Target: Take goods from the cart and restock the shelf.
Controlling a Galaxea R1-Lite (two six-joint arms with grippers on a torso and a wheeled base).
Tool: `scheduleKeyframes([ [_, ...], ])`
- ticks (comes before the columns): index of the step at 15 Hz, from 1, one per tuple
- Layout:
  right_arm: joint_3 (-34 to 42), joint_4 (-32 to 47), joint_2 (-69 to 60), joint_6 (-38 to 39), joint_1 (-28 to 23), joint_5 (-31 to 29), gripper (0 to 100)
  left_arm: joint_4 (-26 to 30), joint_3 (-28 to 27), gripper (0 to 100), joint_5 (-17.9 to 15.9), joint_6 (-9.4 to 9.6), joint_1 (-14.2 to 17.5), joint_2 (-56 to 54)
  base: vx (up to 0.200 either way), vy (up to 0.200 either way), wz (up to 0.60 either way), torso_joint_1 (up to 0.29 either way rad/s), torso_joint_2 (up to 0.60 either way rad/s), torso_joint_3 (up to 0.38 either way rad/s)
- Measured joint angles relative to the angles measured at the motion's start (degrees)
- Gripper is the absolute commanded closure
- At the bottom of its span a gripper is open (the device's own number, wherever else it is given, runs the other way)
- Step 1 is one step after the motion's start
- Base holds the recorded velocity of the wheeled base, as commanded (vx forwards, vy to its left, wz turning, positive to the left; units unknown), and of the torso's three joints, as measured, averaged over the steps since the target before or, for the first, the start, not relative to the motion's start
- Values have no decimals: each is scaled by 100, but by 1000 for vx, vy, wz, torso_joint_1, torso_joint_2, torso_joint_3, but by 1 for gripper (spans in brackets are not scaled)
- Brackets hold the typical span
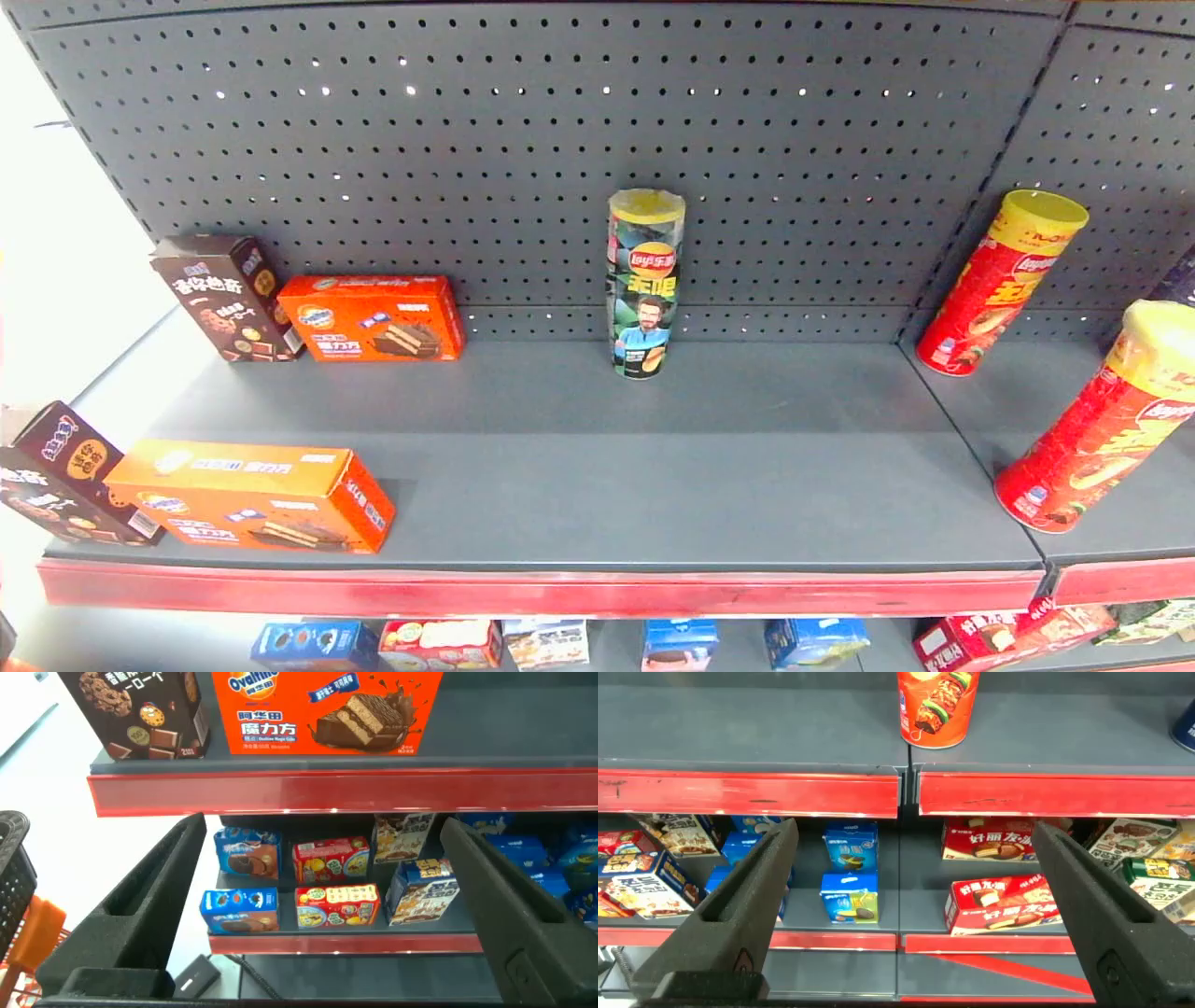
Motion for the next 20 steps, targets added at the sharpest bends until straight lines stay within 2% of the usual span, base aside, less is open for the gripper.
scheduleKeyframes([
  [11, 0, -2, 0, -16, -2, -43, 0, 2, 0, 0, 0, -2, 0, 0, 0, 0, 600, 2, 3, 3],
  [20, 0, -2, 0, 22, -2, -43, 0, 2, 0, 0, -35, 13, -2, 0, 0, 0, 0, 0, 0, 0],
])
